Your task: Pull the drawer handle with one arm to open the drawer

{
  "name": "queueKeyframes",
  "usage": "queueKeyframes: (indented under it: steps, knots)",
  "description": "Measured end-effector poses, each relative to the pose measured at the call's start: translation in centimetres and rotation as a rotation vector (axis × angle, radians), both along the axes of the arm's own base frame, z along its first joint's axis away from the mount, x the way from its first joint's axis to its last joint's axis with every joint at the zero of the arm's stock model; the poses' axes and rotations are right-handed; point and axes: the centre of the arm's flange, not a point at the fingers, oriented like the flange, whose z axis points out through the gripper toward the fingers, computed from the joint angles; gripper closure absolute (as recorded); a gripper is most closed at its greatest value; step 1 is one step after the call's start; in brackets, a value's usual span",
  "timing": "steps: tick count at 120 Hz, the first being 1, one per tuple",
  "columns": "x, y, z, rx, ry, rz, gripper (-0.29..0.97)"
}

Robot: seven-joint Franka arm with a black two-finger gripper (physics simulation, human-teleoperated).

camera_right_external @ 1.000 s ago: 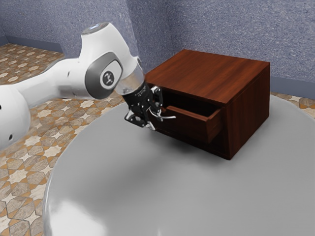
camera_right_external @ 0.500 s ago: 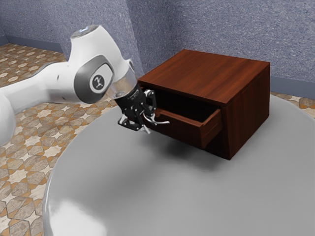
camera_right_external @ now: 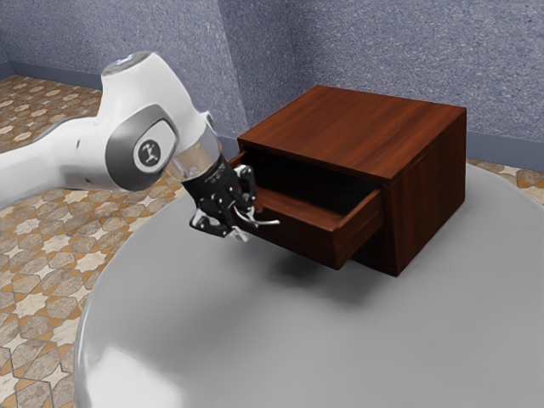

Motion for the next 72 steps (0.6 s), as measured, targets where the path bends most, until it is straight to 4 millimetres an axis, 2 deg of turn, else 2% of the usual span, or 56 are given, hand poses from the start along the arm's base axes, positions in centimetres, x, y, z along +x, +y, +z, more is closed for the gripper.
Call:
queueKeyframes:
  steps: [72]
  knots:
    - [-4.1,0.3,0.5,-0.018,-0.01,0.031,0.59]
